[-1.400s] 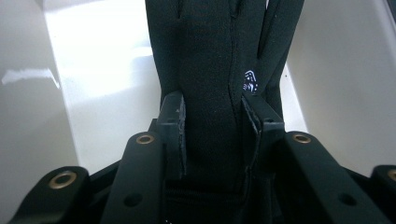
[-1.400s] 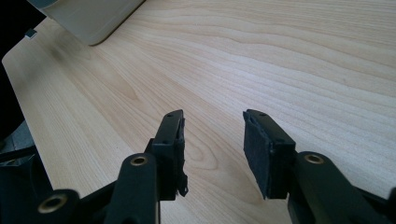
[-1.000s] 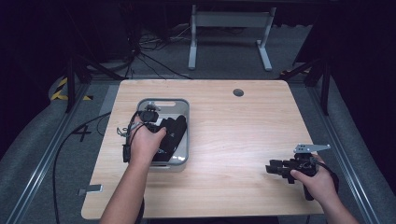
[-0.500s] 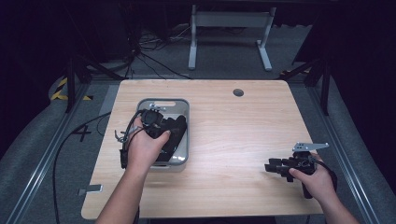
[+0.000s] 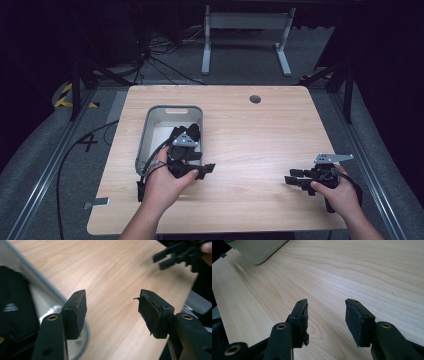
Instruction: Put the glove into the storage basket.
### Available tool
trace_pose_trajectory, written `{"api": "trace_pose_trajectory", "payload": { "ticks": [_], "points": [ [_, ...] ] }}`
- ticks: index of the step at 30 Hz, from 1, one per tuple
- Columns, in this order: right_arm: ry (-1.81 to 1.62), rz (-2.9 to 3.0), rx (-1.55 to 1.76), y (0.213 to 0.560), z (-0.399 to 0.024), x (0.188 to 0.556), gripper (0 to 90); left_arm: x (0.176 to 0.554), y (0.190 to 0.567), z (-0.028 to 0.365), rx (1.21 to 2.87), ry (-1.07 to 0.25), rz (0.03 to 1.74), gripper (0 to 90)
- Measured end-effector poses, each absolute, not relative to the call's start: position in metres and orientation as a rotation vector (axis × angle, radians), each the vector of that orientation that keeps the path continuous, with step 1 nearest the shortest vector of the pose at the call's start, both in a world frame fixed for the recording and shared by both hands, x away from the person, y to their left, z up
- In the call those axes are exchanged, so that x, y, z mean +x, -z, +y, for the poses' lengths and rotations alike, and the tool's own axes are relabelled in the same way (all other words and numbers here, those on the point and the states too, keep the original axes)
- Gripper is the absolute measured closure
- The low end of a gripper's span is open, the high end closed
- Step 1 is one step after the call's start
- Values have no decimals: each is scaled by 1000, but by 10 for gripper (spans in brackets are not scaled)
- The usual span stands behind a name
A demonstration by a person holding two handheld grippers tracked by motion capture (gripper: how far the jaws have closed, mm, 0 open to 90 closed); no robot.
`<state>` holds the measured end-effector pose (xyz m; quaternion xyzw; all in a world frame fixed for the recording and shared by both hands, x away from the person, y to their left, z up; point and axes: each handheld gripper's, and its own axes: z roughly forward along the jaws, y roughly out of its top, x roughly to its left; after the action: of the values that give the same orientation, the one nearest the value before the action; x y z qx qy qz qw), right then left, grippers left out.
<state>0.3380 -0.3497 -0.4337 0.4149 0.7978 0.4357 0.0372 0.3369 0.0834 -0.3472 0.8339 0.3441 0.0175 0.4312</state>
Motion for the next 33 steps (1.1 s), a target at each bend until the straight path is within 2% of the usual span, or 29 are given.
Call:
{"api": "trace_pose_trajectory", "payload": {
  "ticks": [7, 16, 26, 33],
  "points": [
    [-1337, 2459, 1263, 437, -349, 335, 537, 326, 360, 65, 2142, -49, 792, 403],
    [-1324, 2462, 1269, 442, -353, 332, 539, 320, 378, 47, 2208, 8, 718, 389],
    [-1321, 2467, 1257, 444, -350, 331, 539, 314, 412, 24, 2278, 57, 616, 388],
    [-1312, 2488, 1219, 446, -345, 330, 538, 313, 436, 11, 2346, 69, 618, 390]
  ]
}}
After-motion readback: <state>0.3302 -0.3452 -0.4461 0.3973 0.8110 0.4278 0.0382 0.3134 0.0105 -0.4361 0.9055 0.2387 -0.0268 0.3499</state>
